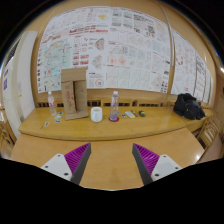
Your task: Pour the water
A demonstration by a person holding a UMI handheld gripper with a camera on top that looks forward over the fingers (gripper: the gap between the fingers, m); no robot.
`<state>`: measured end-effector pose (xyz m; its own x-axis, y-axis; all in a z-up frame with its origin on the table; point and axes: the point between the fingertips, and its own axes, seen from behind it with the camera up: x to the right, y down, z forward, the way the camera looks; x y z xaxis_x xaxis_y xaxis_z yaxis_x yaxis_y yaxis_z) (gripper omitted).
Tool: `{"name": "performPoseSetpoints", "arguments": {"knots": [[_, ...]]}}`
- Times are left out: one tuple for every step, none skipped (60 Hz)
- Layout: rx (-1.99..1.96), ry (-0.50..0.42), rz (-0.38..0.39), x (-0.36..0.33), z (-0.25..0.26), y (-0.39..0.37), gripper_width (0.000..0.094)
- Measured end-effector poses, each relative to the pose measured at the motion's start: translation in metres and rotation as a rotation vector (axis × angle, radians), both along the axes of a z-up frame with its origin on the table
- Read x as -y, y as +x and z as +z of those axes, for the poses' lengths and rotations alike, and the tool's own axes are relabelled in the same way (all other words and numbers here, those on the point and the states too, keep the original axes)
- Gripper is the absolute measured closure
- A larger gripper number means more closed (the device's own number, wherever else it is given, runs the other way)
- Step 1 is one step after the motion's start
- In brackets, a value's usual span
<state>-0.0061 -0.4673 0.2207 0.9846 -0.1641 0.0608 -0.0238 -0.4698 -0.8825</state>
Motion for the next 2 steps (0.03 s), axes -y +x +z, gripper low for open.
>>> {"name": "performPoseSetpoints", "arguments": {"knots": [[0.000,0.000,0.001,0.0009,0.0014,0.0000,0.0083],[0.001,0.001,0.002,0.0017,0.0026,-0.0001,0.0083]]}}
